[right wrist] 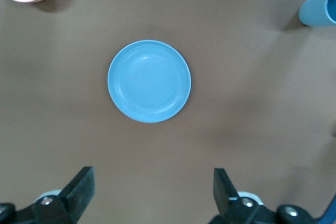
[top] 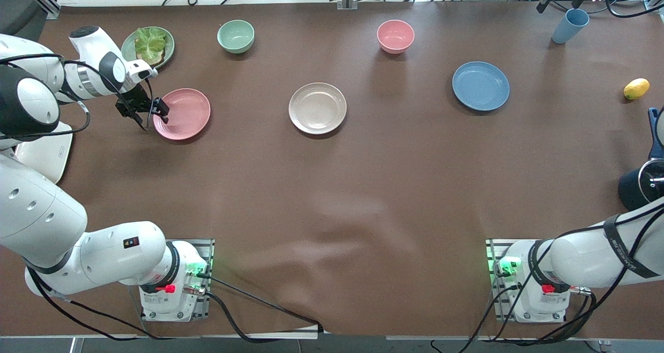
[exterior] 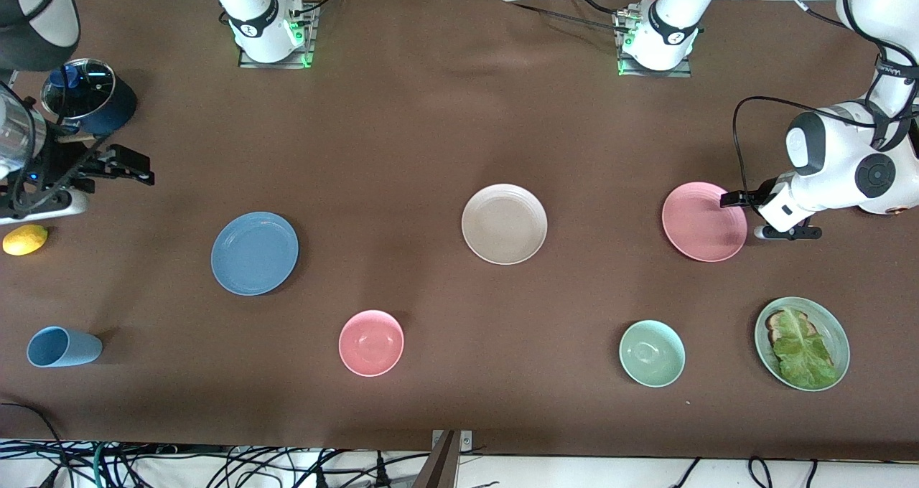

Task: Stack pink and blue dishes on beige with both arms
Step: 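Grasp the pink plate with the left gripper while the right gripper reaches the blue plate, then carry the pink plate onto the beige plate while the right gripper grasps the blue plate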

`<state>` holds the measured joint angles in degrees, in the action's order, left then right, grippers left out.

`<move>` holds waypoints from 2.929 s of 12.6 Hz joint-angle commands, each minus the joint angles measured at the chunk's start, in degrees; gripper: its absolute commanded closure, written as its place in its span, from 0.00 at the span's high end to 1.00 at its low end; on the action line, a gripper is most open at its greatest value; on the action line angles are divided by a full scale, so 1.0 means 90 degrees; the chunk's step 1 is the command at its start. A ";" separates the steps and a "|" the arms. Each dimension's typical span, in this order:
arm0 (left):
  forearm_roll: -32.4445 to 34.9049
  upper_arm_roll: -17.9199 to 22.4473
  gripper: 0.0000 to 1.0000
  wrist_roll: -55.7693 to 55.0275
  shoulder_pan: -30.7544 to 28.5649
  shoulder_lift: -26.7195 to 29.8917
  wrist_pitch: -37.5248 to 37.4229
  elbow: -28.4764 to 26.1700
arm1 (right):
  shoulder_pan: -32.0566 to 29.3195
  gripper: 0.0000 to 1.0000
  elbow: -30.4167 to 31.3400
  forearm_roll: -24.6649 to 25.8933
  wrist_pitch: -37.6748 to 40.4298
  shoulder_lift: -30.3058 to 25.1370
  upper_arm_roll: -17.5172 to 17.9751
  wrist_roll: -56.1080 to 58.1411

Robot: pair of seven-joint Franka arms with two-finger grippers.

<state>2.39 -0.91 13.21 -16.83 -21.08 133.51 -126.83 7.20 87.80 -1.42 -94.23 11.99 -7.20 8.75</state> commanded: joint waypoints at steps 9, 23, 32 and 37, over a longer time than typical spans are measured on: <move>0.0223 -0.0114 0.00 0.0105 0.0072 -0.0304 -0.0731 0.0683 | -0.0029 0.99 0.1637 -0.0086 -0.3247 0.1470 -0.0001 -0.0035; -0.0821 -0.2868 0.00 -0.4719 0.1281 -0.0401 -0.3507 0.3173 | -0.0498 0.91 0.3116 -0.0125 -0.5312 0.1802 -0.0098 0.0512; -0.0763 -0.2829 0.00 -0.5267 0.2426 -0.2120 -0.2785 0.4239 | -0.0449 0.53 0.2950 -0.0330 -0.5243 0.1997 -0.0049 0.0463; -0.0754 -0.2829 0.00 -0.5218 0.2426 -0.2326 -0.2676 0.4239 | -0.0459 0.19 0.2901 -0.0340 -0.5224 0.2007 -0.0020 0.0463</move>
<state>-4.18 -26.34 -34.51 4.77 -41.01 109.81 -90.47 3.41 114.64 -3.32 -141.16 29.84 -7.89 12.13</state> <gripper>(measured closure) 0.952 0.683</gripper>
